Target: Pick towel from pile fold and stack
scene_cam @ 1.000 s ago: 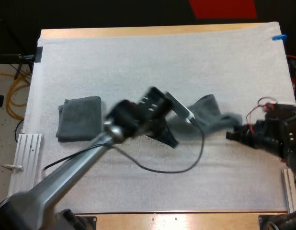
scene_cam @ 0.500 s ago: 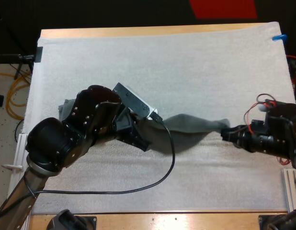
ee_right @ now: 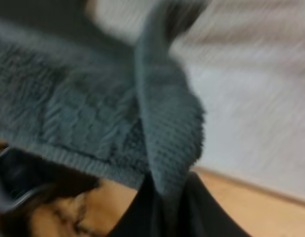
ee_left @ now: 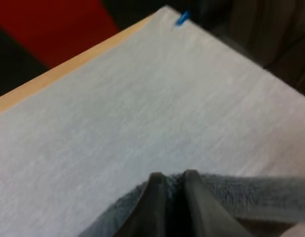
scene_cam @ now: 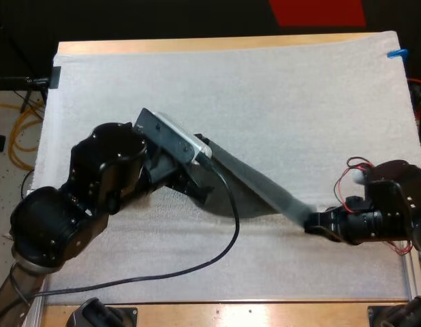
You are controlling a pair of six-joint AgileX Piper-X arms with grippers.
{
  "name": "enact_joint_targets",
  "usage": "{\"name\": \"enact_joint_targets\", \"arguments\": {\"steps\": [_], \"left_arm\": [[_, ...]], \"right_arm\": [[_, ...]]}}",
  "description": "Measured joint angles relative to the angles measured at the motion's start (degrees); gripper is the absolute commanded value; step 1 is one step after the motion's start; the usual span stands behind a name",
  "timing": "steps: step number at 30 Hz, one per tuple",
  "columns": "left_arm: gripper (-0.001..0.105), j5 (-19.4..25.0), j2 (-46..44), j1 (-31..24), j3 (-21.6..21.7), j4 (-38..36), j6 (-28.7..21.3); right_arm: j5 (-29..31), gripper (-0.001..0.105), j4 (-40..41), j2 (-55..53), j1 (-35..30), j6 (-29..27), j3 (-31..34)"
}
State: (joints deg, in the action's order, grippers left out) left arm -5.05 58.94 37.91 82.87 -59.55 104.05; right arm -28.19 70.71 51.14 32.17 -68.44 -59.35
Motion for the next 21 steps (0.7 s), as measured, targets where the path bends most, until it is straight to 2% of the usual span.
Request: {"name": "enact_joint_targets", "arguments": {"steps": [3,9,12,17,19,21], "left_arm": [[0.000,-1.50,0.72,0.00,0.00,-0.53,0.66],[0.000,-0.15,0.89,0.00,0.00,-0.72,0.29],[0.000,0.70,0.85,0.00,0.00,-0.77,-0.25],[0.000,10.53,-1.05,0.00,0.00,-2.96,-2.57],[0.000,13.08,-2.09,0.00,0.00,-3.92,-3.25],[0.000,13.78,-2.97,0.00,0.00,-4.64,-3.40]], "right_arm": [[-4.32,0.000,-3.33,-0.37,0.00,1.63,0.00],[-7.79,0.000,-20.08,-1.65,0.00,13.35,0.05],[-2.97,0.000,-24.87,-1.64,0.00,17.00,0.05],[11.31,0.000,-25.03,-1.64,0.00,24.96,0.05],[14.10,0.000,-25.62,-1.64,0.00,29.76,0.05],[13.79,0.000,-27.35,-1.64,0.00,33.43,0.05]]}}
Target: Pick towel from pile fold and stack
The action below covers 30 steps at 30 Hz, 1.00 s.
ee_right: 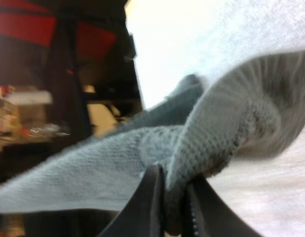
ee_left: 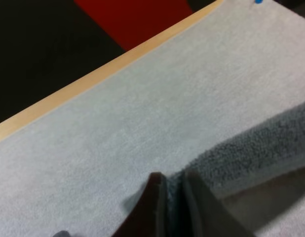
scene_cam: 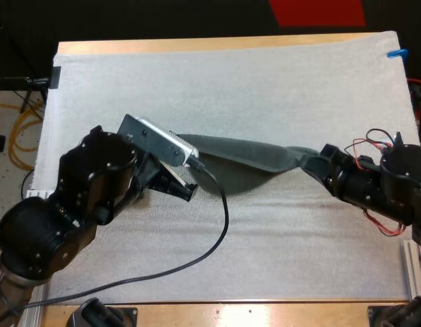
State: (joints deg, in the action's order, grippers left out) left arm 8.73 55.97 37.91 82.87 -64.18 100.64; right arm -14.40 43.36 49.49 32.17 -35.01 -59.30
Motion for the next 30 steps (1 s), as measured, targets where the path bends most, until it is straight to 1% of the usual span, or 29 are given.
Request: {"name": "enact_joint_targets", "arguments": {"steps": [2,4,6,10,13,15,18,21,24,27,30], "left_arm": [[0.000,0.08,-0.55,0.00,0.00,-0.98,0.70],[0.000,-0.09,-0.79,0.00,0.00,-2.75,0.96],[0.000,-0.60,-0.77,0.00,0.00,-5.31,1.26],[0.000,-2.74,-0.77,0.00,-0.47,-9.27,2.33],[0.000,-4.97,-0.77,0.18,-1.44,-10.29,3.21],[0.000,-5.38,-0.77,1.32,-2.21,-10.70,3.88],[0.000,-5.37,-0.77,4.76,-2.83,-10.89,5.62],[0.000,-3.48,-0.77,8.87,-2.81,-11.11,8.13],[0.000,-1.08,-0.77,12.51,-2.81,-12.91,10.53],[0.000,-0.18,-0.77,14.50,-2.81,-14.94,12.81],[0.000,0.32,-0.77,15.27,-3.04,-15.41,14.25]], "right_arm": [[-2.34,0.000,-2.80,0.00,0.00,1.52,0.00],[-5.37,0.000,-5.09,0.00,0.00,1.96,0.00],[-6.93,0.000,-6.22,-0.30,0.00,1.94,0.00],[-9.87,0.000,-6.32,-1.83,0.00,-0.30,0.00],[-11.10,0.000,-5.97,-3.38,0.00,-2.01,0.00],[-11.30,0.000,-3.55,-4.46,0.00,-3.21,0.00],[-11.38,0.000,1.99,-5.67,0.00,-6.04,0.00],[-11.38,0.000,7.81,-6.56,0.00,-8.59,0.00],[-11.38,0.000,13.28,-7.58,0.00,-9.54,0.00],[-11.61,0.000,18.30,-8.32,0.00,-10.10,0.00],[-11.59,0.000,22.45,-8.43,0.00,-11.42,0.00]]}}
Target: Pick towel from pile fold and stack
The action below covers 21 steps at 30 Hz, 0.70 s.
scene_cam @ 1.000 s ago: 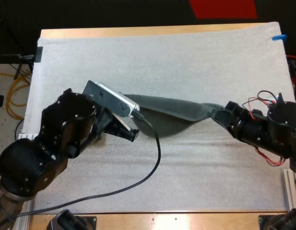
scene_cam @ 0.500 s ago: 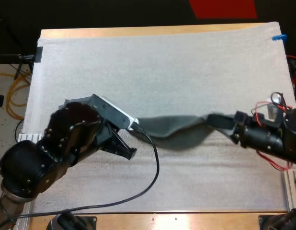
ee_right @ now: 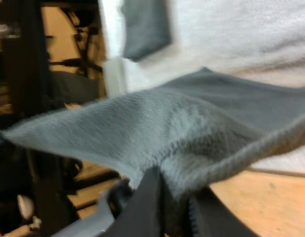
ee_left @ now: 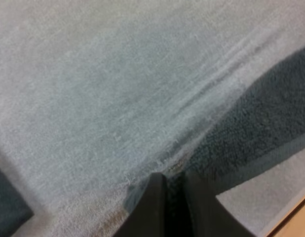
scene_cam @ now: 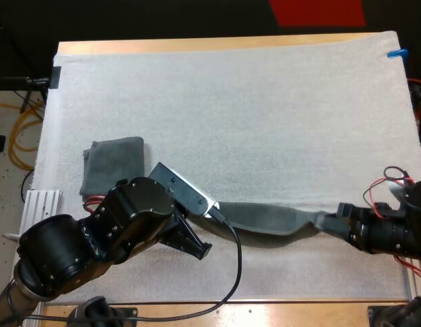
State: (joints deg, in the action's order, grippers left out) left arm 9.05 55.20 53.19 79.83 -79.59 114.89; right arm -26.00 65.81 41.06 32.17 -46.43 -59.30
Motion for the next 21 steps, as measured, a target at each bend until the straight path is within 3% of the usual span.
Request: {"name": "enact_joint_targets", "arguments": {"steps": [3,7,11,14,17,21], "left_arm": [[0.000,2.61,0.00,0.01,-1.86,0.34,0.44],[0.000,6.13,0.00,-0.41,-7.40,3.01,0.42],[0.000,6.94,0.43,-4.18,-14.16,11.95,-0.16],[0.000,6.97,1.36,-9.06,-18.90,19.60,-3.78],[0.000,4.01,4.07,-14.72,-22.07,27.42,-8.53],[0.000,-3.57,9.13,-21.98,-23.63,37.75,-12.82]], "right_arm": [[1.35,0.000,1.61,0.11,0.00,-1.18,0.10],[3.08,0.000,-0.78,1.27,0.00,-1.47,2.80],[4.42,0.000,-10.40,5.07,0.00,-1.64,9.06],[6.65,0.000,-19.39,10.28,0.00,-1.64,13.23],[10.96,0.000,-28.23,15.79,0.00,-1.64,14.63],[12.51,0.000,-38.53,23.04,-0.50,-2.64,14.62]]}}
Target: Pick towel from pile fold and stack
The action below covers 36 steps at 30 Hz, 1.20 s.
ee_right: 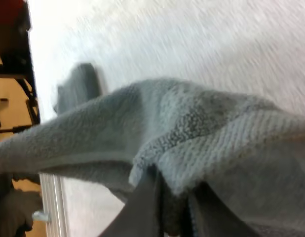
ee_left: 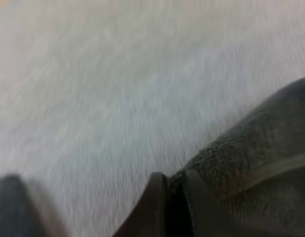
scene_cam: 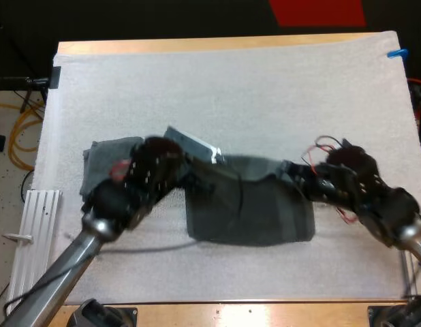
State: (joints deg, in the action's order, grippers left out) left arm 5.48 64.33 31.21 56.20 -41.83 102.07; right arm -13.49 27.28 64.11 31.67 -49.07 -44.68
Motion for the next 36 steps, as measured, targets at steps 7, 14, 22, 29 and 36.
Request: {"name": "enact_joint_targets", "arguments": {"steps": [7,14,22,29,36], "left_arm": [[0.000,-7.64,10.42,-7.94,0.01,12.37,-1.83],[0.000,-10.99,20.12,-11.43,0.01,21.55,-1.96],[0.000,-12.70,27.18,-11.89,0.01,28.66,-1.96],[0.008,-12.70,28.44,-11.89,0.01,29.17,-5.41],[0.043,-12.08,28.44,-11.89,0.30,30.01,-8.99]], "right_arm": [[-0.47,0.000,-11.45,11.07,-7.29,-0.24,0.00],[-4.29,0.000,-20.86,20.77,-13.67,0.36,0.00],[-6.62,0.000,-28.68,27.66,-16.07,1.05,0.00],[-9.03,0.000,-31.03,31.02,-16.06,1.24,0.00],[-10.84,0.030,-36.95,32.19,-16.76,2.00,-0.46]]}}
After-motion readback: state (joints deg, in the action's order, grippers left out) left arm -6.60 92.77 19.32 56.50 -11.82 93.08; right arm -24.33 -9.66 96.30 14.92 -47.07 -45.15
